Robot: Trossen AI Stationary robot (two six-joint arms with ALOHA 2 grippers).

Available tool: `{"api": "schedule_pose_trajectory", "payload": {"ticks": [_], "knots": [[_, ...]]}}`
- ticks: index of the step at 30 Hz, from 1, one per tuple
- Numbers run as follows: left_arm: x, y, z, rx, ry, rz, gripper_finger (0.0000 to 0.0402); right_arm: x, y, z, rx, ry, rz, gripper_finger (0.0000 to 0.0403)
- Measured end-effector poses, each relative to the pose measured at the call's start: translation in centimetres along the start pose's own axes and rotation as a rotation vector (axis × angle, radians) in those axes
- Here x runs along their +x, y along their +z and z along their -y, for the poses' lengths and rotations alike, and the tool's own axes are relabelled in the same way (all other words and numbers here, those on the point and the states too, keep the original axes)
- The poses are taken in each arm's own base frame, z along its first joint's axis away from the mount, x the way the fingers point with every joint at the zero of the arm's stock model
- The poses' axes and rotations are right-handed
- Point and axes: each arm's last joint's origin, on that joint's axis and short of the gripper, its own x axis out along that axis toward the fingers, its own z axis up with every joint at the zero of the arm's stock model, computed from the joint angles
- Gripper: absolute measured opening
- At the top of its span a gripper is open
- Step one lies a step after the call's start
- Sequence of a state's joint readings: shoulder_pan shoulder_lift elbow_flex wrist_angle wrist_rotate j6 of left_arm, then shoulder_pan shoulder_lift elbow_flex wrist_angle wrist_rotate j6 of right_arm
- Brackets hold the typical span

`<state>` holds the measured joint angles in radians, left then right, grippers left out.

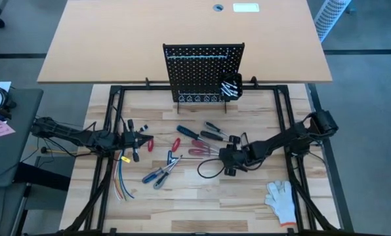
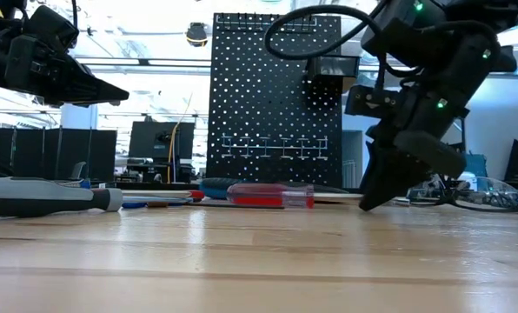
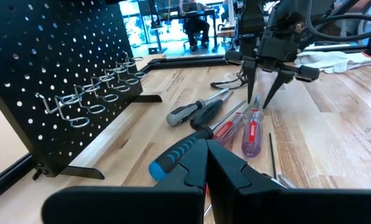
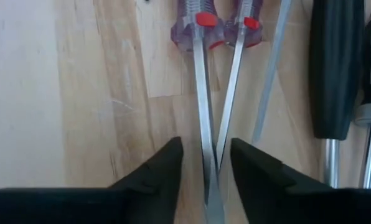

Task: Hang tools onto peg board
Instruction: Hang the red screwdriver on the pegboard

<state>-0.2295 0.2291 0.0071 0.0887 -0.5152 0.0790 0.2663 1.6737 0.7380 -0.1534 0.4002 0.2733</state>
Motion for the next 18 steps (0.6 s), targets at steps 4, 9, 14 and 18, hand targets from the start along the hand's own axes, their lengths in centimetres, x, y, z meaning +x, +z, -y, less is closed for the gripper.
{"api": "schedule_pose_trajectory", "payload": {"ticks": [4,9,14,18], "knots": [[0.0,0.0,0.0,0.000,0.000,0.000,0.0000,-0.2,-0.1,-0.4,-0.024,-0.011,0.006,0.0187],[0.0,0.0,0.0,0.000,0.000,0.000,0.0000,-0.9,0.5,-1.1,-0.053,-0.041,0.024,0.0179],[0.0,0.0,0.0,0.000,0.000,0.000,0.0000,-1.2,1.3,-1.8,-0.055,-0.012,0.103,0.0160],[0.0,0.0,0.0,0.000,0.000,0.000,0.0000,-1.1,1.5,-1.6,-0.040,-0.014,0.113,0.0145]]}}
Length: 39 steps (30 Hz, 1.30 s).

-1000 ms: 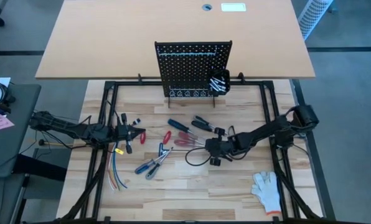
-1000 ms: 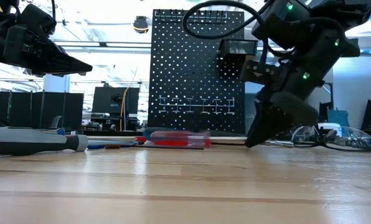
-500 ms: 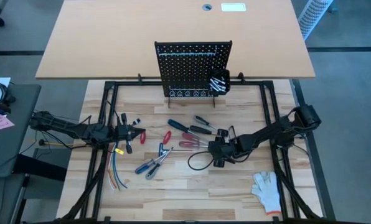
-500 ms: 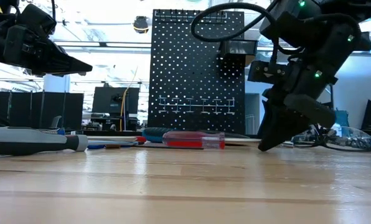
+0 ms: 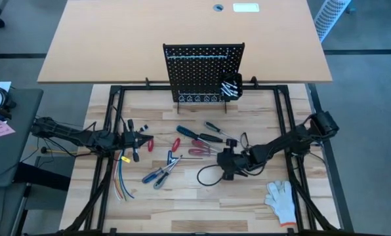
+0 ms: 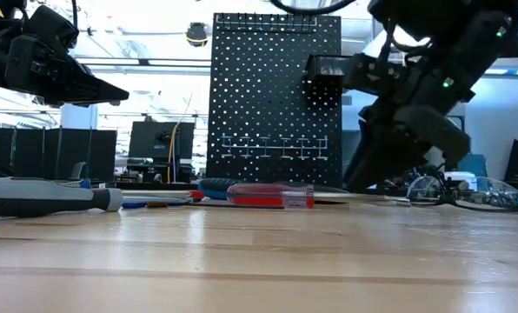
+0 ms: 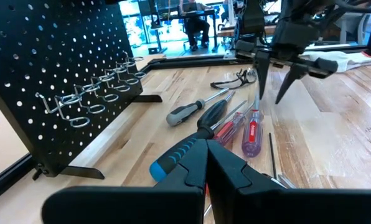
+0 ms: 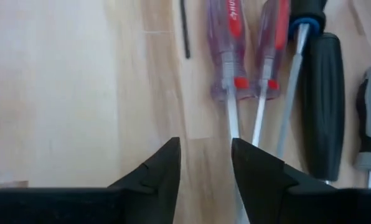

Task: Hang tools onto peg board
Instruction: Hang the red screwdriver on the pegboard

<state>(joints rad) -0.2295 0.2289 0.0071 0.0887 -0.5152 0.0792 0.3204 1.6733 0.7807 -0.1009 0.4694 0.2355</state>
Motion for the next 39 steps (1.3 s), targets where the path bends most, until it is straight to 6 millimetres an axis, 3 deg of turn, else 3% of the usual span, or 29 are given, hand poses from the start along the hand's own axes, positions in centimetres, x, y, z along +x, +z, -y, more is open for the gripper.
{"api": "schedule_pose_trajectory", "payload": {"ticks": [9,18,25,31,39], "knots": [[0.0,0.0,0.0,0.000,0.000,0.000,0.0000,0.6,0.4,1.0,0.045,0.039,-0.005,0.0128],[0.0,0.0,0.0,0.000,0.000,0.001,0.0000,2.6,-0.7,0.7,0.032,0.033,-0.069,0.0128],[0.0,0.0,0.0,-0.001,0.000,0.001,0.0000,2.2,0.0,0.1,-0.018,0.061,-0.057,0.0130],[0.0,0.0,0.0,0.000,0.000,0.000,0.0000,2.0,1.7,0.2,-0.078,0.072,-0.006,0.0171],[0.0,0.0,0.0,0.000,0.000,0.001,0.0000,2.4,1.8,1.3,-0.093,0.031,-0.020,0.0212]]}}
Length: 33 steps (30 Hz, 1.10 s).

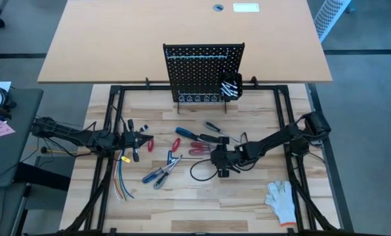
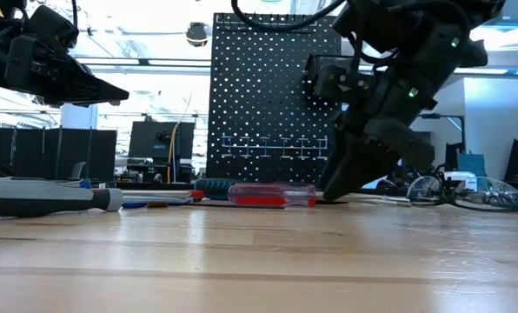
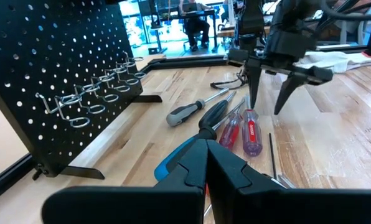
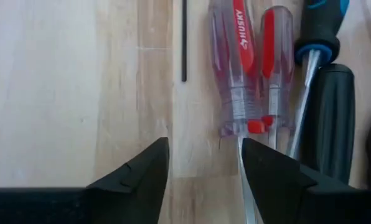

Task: Hang tools onto peg board
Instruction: Hang the red screwdriver on the pegboard

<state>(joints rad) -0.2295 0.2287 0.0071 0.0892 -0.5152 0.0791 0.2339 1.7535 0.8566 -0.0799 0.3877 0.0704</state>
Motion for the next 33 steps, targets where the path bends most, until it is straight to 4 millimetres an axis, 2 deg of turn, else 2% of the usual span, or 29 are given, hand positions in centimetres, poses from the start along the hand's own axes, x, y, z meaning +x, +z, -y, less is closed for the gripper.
{"api": "schedule_pose_trajectory", "payload": {"ticks": [4,8,24,27,33], "knots": [[0.0,0.0,0.0,0.000,0.000,0.000,0.0000,0.4,-0.3,0.9,0.021,-0.012,-0.040,0.0203],[0.0,0.0,0.0,0.000,0.000,0.000,0.0000,0.6,-0.3,1.3,0.049,0.053,-0.052,0.0180],[0.0,0.0,0.0,0.000,0.000,0.000,0.0000,0.5,-1.0,1.1,0.123,0.119,-0.139,0.0028],[0.0,0.0,0.0,0.000,0.000,0.000,0.0000,0.4,-0.6,0.6,0.130,0.135,-0.072,0.0015],[0.0,0.0,0.0,0.000,0.000,0.000,0.0000,-0.2,2.3,-0.5,0.150,0.159,0.282,0.0015]]}}
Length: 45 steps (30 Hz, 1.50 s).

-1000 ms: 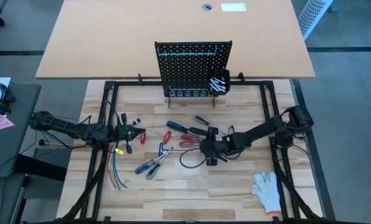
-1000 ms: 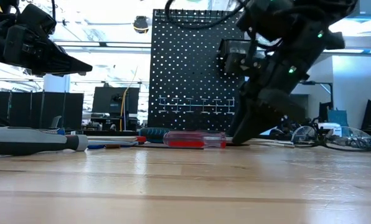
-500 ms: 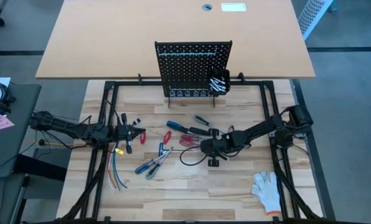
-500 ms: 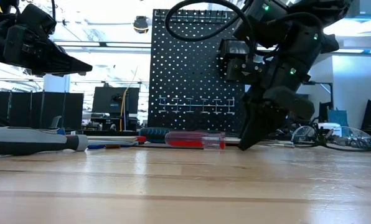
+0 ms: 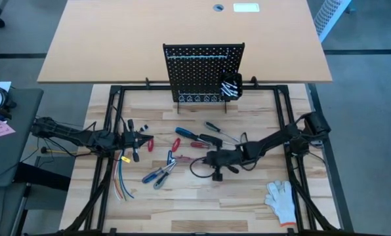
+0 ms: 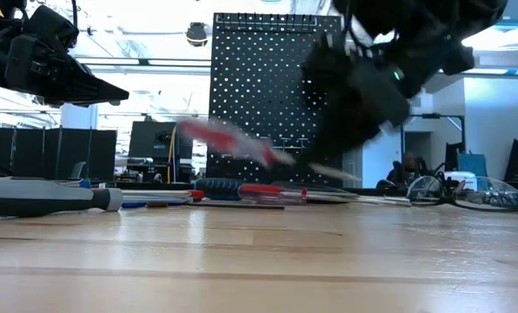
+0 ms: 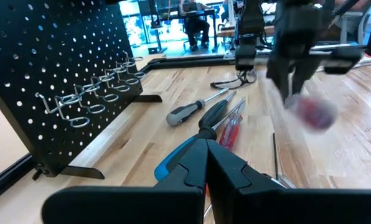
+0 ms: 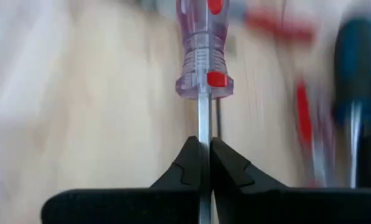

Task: Hang tools onto peg board
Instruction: Hang the red screwdriver on the pegboard

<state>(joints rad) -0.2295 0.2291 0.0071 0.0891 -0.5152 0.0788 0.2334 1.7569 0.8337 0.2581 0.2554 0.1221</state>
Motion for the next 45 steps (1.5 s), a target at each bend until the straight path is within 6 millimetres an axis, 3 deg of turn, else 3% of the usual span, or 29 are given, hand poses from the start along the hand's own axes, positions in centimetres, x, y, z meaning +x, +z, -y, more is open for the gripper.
{"api": "schedule_pose_trajectory", "payload": {"ticks": [5,10,17,21,25,31,37,45], "knots": [[0.0,0.0,0.0,0.000,0.000,0.000,0.0000,-0.6,3.6,0.4,0.041,-0.066,0.364,0.0015],[0.0,0.0,0.0,0.000,0.000,0.000,0.0000,-1.7,8.5,2.8,0.135,-0.148,0.673,0.0015],[0.0,0.0,0.0,0.000,0.000,0.000,0.0000,-3.9,16.2,7.4,0.178,-0.309,0.896,0.0015],[0.0,0.0,0.0,0.000,0.000,0.000,0.0000,-5.4,19.1,10.0,0.231,-0.360,0.999,0.0015],[0.0,0.0,0.0,0.000,0.000,0.000,0.0000,-4.7,20.9,11.8,0.325,-0.362,1.135,0.0015],[0.0,0.0,0.0,0.001,0.000,0.000,0.0000,-0.2,22.9,12.6,0.303,-0.397,1.150,0.0015],[0.0,0.0,0.0,0.000,0.000,0.001,0.0000,-0.7,23.5,15.0,0.320,-0.588,1.147,0.0015],[0.0,0.0,0.0,0.000,0.000,0.000,0.0000,0.1,22.9,16.5,0.293,-0.655,1.053,0.0015]]}}
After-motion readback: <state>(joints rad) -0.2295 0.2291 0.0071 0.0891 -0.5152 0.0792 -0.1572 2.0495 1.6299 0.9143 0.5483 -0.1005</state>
